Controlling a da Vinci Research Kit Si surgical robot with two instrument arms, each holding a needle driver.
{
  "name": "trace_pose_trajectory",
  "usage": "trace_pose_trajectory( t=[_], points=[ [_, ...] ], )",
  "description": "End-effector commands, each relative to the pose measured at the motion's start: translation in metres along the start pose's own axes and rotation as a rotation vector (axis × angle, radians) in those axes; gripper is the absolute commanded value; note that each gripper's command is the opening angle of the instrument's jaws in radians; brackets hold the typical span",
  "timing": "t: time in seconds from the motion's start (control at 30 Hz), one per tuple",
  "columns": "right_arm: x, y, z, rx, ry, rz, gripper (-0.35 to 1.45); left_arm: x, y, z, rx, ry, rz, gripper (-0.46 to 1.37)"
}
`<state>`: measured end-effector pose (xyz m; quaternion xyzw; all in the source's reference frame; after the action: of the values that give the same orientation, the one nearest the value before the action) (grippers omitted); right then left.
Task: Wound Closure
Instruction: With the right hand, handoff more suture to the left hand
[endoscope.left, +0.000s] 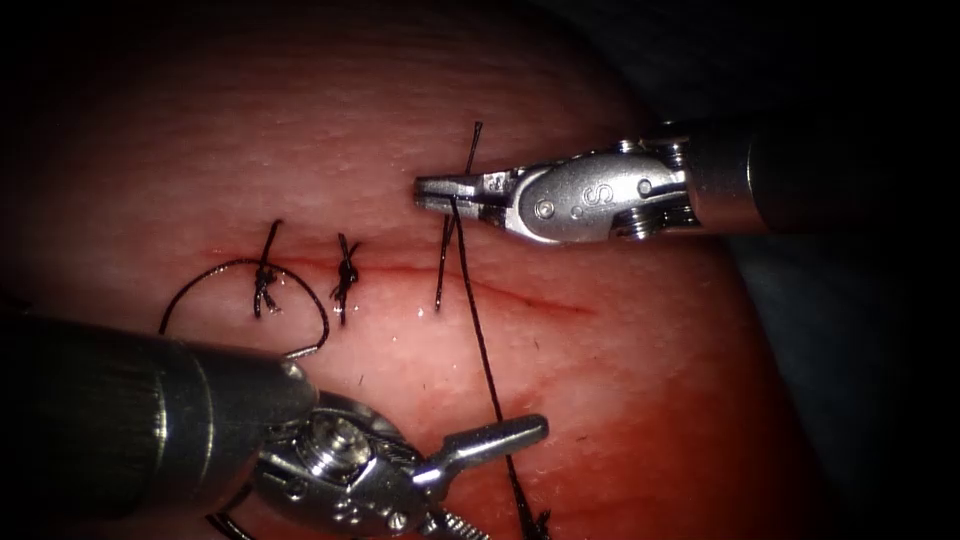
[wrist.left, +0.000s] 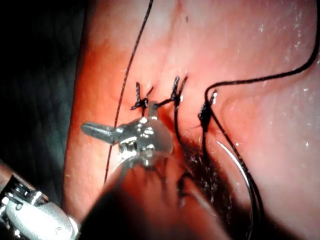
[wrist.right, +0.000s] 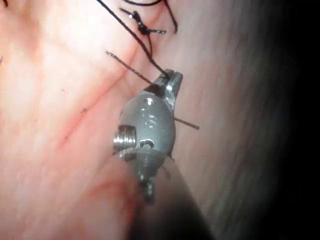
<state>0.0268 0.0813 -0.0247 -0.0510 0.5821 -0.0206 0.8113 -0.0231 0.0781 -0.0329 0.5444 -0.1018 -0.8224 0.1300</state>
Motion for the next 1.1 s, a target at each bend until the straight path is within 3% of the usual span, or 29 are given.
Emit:
trace_pose_trajectory(
  t=[0.03,0.57,0.73,0.87,0.93,1.1],
  points=[
    [0.0,0.0,0.0,0.0,-0.001,0.0,-0.35,0.0001,0.0,0.0,0.003,0.003,0.008,0.91],
    [-0.0003,-0.0003,0.0001,-0.002,-0.001,0.008,-0.35,0.0024,0.0007,0.0003,0.015,0.018,0.071,0.89],
    [-0.0003,-0.0003,0.0001,-0.002,-0.001,0.008,-0.35,0.003,0.0007,0.0006,0.017,0.017,0.077,0.77],
    [-0.0003,-0.0004,0.0001,-0.002,-0.001,0.007,-0.35,0.0033,0.0006,0.0012,0.019,0.014,0.082,0.39],
    [-0.0003,-0.0004,0.0001,-0.002,-0.001,0.013,-0.35,0.0035,0.0006,0.0013,0.02,0.014,0.088,-0.35],
    [-0.0003,-0.0006,0.0001,-0.005,-0.005,0.018,-0.35,0.0034,0.0002,-0.0002,0.013,0.03,0.103,-0.35]
  ],
)
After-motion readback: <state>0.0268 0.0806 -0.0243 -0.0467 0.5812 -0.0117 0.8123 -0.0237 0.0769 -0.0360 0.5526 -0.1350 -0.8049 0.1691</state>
